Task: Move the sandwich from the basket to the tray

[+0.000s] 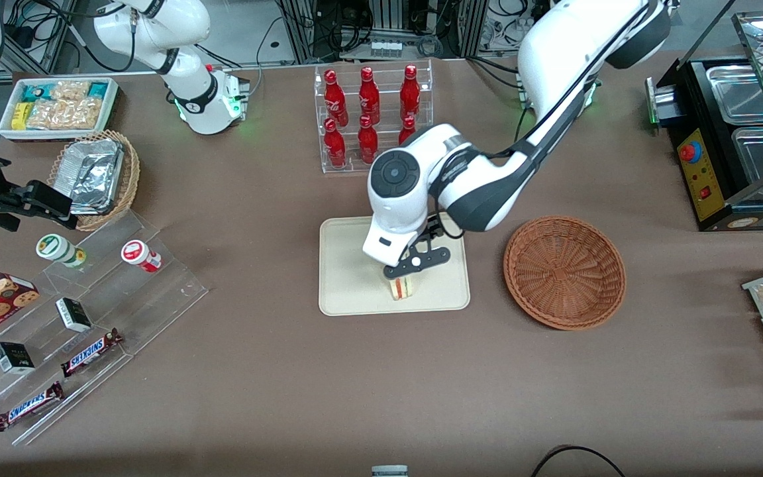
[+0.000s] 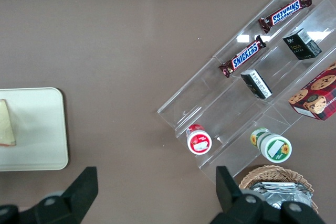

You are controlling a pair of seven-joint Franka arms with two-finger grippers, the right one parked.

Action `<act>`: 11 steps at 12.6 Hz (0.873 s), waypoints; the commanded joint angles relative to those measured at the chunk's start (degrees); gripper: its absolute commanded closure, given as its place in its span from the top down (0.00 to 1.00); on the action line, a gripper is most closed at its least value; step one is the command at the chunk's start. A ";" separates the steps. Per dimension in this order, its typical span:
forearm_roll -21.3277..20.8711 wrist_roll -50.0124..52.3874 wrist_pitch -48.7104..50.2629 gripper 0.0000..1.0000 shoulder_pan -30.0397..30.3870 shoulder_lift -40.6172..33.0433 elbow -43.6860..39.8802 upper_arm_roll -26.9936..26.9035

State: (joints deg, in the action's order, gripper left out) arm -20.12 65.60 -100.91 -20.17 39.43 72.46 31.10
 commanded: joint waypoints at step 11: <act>6.22 -27.61 9.77 1.00 22.18 -16.31 13.75 -0.16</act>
State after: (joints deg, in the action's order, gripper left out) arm -16.39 42.23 -91.26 -1.52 27.53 81.70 30.71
